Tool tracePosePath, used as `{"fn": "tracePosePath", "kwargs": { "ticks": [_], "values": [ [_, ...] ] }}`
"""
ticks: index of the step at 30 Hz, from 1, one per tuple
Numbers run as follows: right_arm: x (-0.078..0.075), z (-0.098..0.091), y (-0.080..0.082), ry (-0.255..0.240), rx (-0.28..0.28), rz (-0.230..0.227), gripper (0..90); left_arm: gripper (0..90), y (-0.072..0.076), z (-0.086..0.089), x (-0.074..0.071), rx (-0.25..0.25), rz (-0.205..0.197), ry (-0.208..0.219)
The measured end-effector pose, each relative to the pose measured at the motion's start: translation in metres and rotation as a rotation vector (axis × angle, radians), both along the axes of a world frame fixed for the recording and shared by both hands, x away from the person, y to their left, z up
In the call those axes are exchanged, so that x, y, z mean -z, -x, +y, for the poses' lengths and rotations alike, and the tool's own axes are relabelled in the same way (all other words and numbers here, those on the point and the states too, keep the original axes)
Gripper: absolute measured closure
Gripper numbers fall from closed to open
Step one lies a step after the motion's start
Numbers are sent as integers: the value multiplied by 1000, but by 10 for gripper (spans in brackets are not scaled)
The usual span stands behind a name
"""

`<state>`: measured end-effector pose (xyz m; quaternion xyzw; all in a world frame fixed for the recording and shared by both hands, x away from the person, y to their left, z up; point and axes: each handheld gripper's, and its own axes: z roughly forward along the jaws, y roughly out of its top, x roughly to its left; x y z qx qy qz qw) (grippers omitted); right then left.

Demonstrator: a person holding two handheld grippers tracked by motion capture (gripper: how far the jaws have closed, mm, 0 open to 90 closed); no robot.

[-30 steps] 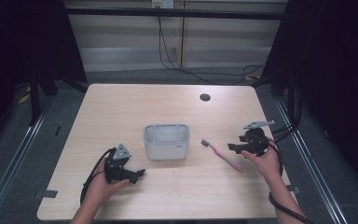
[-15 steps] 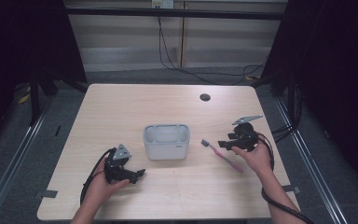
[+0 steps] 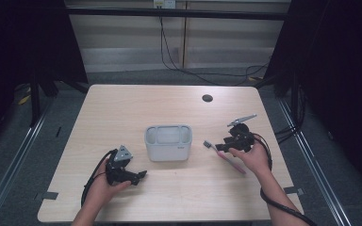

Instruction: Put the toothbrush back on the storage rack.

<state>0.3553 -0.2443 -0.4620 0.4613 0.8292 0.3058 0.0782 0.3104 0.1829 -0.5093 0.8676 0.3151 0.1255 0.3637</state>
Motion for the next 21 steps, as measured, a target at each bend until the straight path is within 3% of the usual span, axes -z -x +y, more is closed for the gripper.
{"fn": "tracePosePath", "kwargs": {
  "ticks": [6,21],
  "values": [
    [5,7,-2,36,-10,47,517,81,0,0,0,-1,-1,0],
    [11,18,-7,84,-42,83,624,81,0,0,0,-1,-1,0]
  ]
}}
